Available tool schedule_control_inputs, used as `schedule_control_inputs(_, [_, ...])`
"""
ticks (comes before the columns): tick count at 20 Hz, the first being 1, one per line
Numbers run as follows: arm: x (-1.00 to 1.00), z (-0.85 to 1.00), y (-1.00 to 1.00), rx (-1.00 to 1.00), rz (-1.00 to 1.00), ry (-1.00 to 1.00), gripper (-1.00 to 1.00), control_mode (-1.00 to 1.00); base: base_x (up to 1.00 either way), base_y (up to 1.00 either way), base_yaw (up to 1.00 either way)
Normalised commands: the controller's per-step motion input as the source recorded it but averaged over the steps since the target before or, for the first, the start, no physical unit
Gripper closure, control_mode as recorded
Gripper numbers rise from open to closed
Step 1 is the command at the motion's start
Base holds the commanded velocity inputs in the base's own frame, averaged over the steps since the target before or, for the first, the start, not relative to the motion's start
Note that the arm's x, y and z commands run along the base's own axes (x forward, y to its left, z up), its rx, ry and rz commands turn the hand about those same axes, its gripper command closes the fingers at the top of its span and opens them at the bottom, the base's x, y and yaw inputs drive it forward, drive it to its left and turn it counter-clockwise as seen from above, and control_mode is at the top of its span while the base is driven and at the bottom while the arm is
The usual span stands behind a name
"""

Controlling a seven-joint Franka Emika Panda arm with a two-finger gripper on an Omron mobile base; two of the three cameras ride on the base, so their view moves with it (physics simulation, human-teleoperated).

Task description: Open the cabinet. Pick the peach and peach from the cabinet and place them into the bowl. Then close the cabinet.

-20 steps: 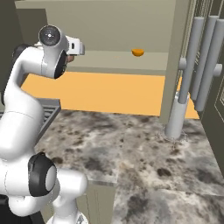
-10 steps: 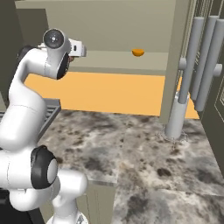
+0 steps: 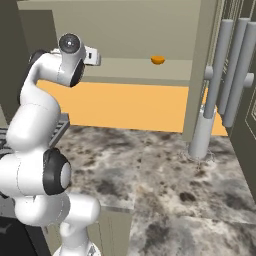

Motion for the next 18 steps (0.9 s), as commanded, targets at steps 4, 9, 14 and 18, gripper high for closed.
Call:
schedule_control_inputs(4, [0.39,-0.09,0.15,0.01,0.00,0.05,-1.00,-1.00,0.00,0.00,0.00])
schedule_control_inputs(9, [0.34,-0.16,0.13,0.00,0.00,0.01,-1.00,-1.00,0.00,0.00,0.00])
schedule_control_inputs(14, [0.10,-0.16,0.05,0.00,0.00,0.00,1.00,-1.00,0.00,0.00,0.00])
schedule_control_inputs(18, [0.00,0.00,0.00,0.00,0.00,0.00,1.00,-1.00,0.00,0.00,0.00])
